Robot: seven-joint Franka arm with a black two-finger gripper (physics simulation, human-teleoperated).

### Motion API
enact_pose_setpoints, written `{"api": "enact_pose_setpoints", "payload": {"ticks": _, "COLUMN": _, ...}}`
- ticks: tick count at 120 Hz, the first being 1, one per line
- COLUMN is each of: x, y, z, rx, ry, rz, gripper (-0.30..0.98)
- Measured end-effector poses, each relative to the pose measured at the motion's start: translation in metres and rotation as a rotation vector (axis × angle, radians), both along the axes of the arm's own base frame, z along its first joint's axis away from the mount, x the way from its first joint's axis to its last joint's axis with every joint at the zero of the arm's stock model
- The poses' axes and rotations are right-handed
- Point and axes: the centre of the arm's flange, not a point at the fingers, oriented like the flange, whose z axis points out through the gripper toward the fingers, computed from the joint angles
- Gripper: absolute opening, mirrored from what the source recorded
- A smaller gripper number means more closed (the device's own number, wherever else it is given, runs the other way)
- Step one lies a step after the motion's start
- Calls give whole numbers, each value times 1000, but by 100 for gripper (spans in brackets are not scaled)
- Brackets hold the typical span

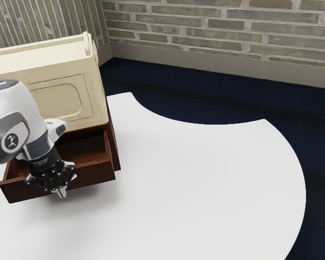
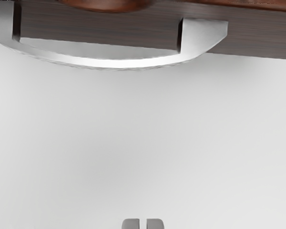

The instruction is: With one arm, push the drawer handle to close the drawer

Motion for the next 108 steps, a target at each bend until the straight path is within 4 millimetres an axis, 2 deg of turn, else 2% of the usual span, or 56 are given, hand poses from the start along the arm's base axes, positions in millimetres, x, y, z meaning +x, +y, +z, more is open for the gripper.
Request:
{"api": "enact_pose_setpoints", "payload": {"ticks": 24, "x": 4, "y": 7, "z": -9, "rx": 39, "ry": 18, "rz": 61, "gripper": -10}}
{"api": "enact_pose_setpoints", "payload": {"ticks": 58, "x": 10, "y": 14, "z": -13, "rx": 118, "ry": 17, "rz": 61, "gripper": -10}}
{"api": "enact_pose_setpoints", "payload": {"ticks": 88, "x": 26, "y": 20, "z": -19, "rx": 144, "ry": -17, "rz": 61, "gripper": -10}}
{"api": "enact_pose_setpoints", "payload": {"ticks": 108, "x": 33, "y": 31, "z": -23, "rx": 158, "ry": -31, "rz": 79, "gripper": -10}}
